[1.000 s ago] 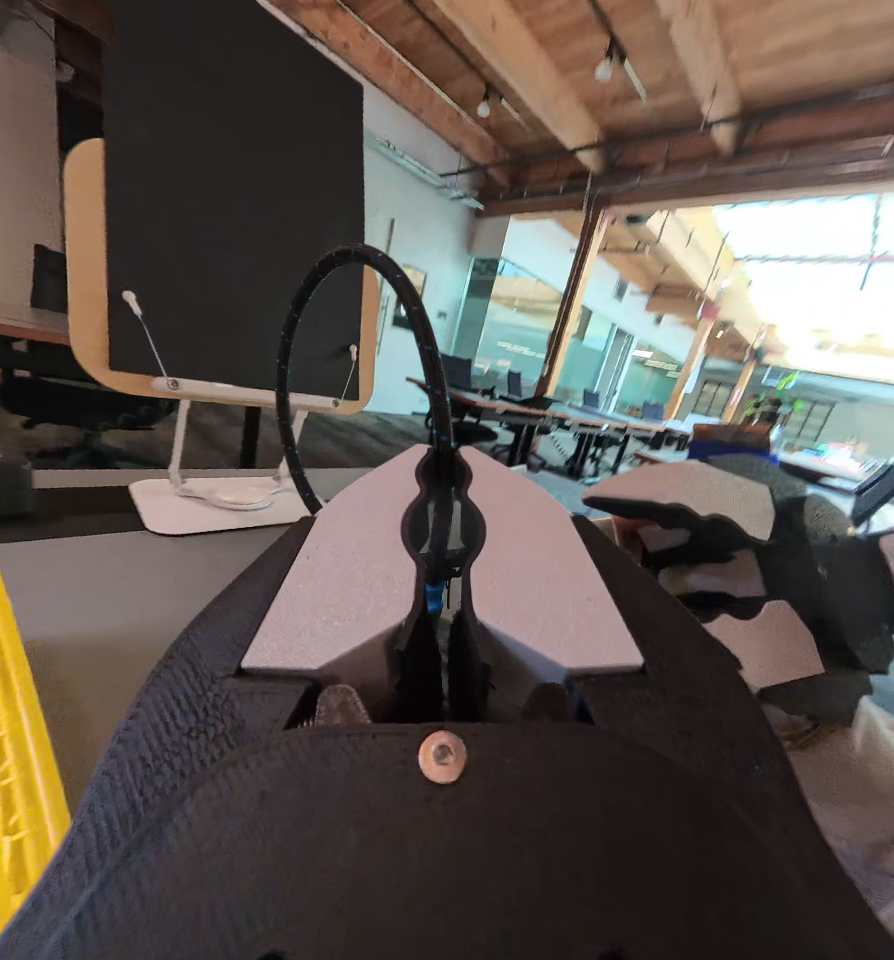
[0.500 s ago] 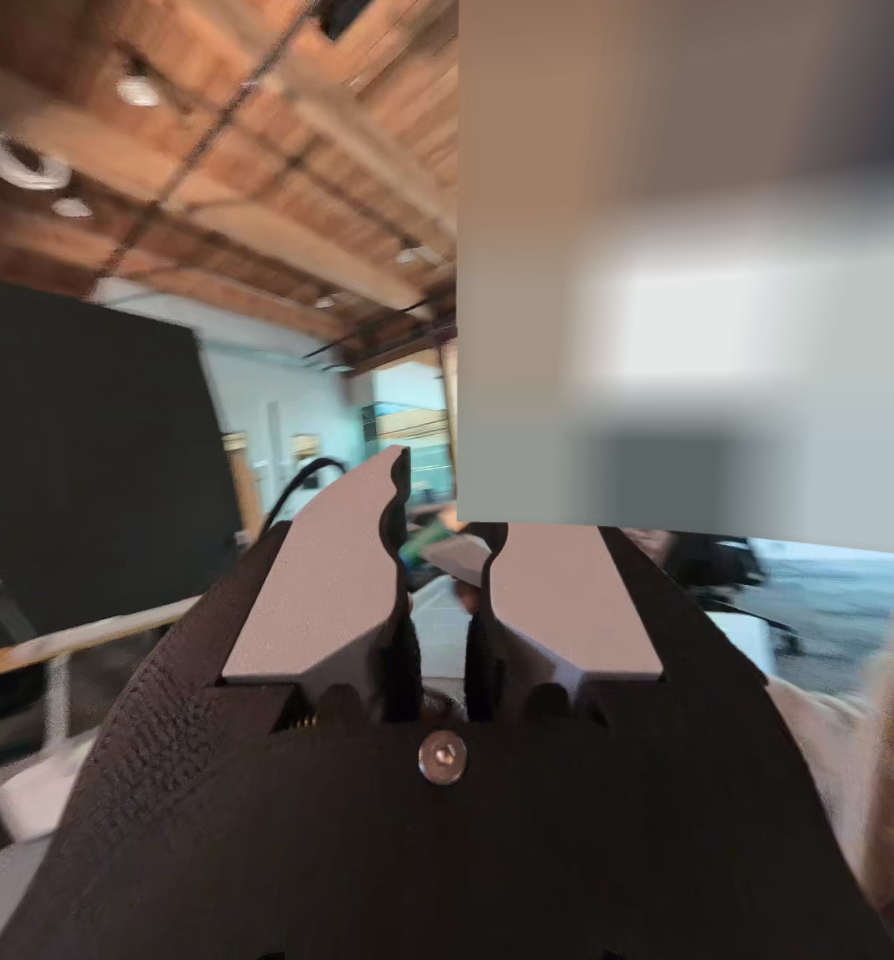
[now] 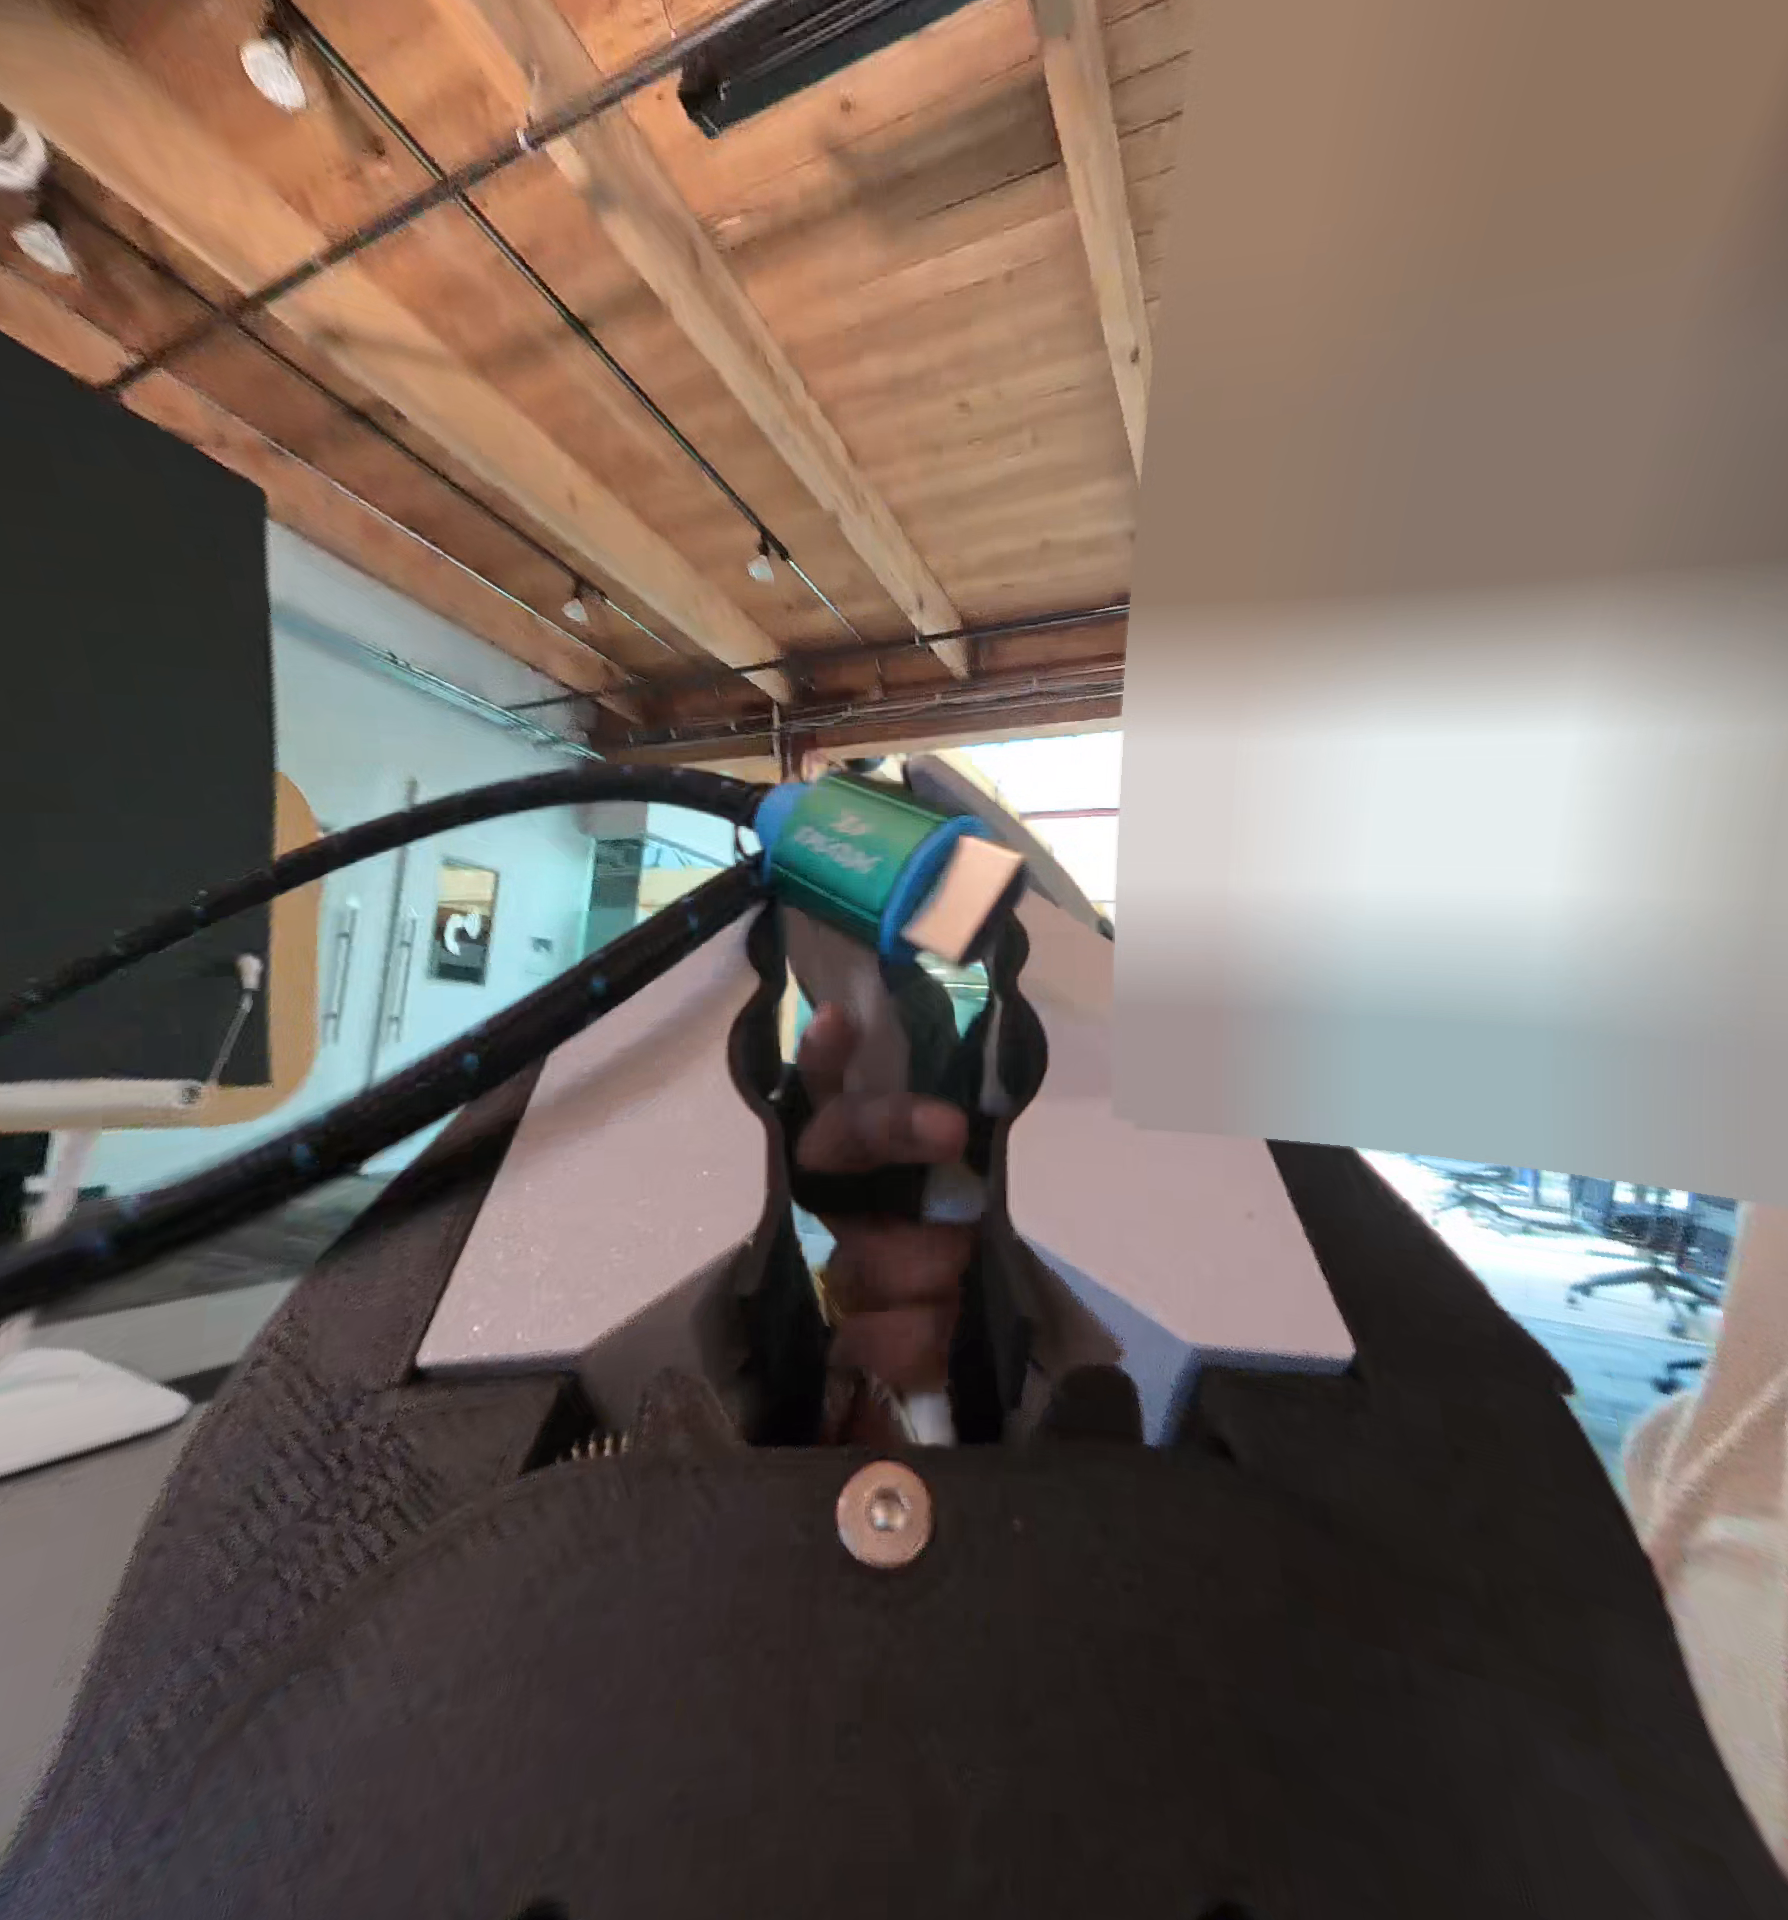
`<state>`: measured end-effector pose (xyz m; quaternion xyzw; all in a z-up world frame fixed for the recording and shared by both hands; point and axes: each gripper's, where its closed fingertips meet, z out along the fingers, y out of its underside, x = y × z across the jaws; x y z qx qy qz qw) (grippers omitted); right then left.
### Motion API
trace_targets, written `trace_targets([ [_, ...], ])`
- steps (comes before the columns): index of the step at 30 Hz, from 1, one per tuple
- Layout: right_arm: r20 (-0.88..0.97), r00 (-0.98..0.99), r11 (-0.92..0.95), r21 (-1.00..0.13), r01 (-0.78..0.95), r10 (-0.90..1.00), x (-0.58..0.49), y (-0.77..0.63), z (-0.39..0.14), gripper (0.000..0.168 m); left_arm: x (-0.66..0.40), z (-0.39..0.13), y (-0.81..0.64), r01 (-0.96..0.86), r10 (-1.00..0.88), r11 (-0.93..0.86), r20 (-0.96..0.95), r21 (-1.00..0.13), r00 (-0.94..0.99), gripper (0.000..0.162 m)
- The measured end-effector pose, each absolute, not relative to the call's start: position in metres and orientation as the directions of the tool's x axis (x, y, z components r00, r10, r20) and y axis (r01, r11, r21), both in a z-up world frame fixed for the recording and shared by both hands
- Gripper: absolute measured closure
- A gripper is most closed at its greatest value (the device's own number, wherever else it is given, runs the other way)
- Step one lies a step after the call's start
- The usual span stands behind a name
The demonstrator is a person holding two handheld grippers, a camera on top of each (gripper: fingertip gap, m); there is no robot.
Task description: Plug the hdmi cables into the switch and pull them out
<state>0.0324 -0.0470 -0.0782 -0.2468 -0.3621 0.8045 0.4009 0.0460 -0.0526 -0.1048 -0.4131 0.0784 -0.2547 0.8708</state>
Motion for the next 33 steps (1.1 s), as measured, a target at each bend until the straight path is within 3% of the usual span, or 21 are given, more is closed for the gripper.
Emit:
trace_targets([
  [7, -0.246, -0.759, -0.660, -0.688, -0.301, 0.602, 0.030, -0.067, -0.096, 0.148, 0.039, -0.100, -0.067, 0.336, -0.488, 0.612, -0.007, -0.716, 0.873, 0.142],
  [16, -0.270, -0.777, -0.727, -0.608, -0.321, 0.569, 0.036, -0.073, -0.099, 0.148, 0.032, -0.088, -0.096, 0.437, -0.555, 0.652, 0.004, -0.620, 0.832, 0.155],
  [22, -0.280, -0.810, -0.758, -0.589, -0.278, 0.515, 0.036, -0.073, -0.097, 0.148, 0.029, -0.087, -0.106, 0.420, -0.548, 0.676, -0.031, -0.605, 0.836, 0.154],
  [25, -0.294, -0.819, -0.754, -0.614, -0.233, 0.493, 0.029, -0.085, -0.105, 0.148, 0.041, -0.096, -0.090, 0.335, -0.511, 0.644, -0.061, -0.687, 0.857, 0.130],
  [33, -0.246, -0.821, -0.734, -0.621, -0.275, 0.516, 0.035, -0.086, -0.102, 0.148, 0.039, -0.107, -0.084, 0.207, -0.457, 0.598, -0.118, -0.774, 0.882, 0.131],
])
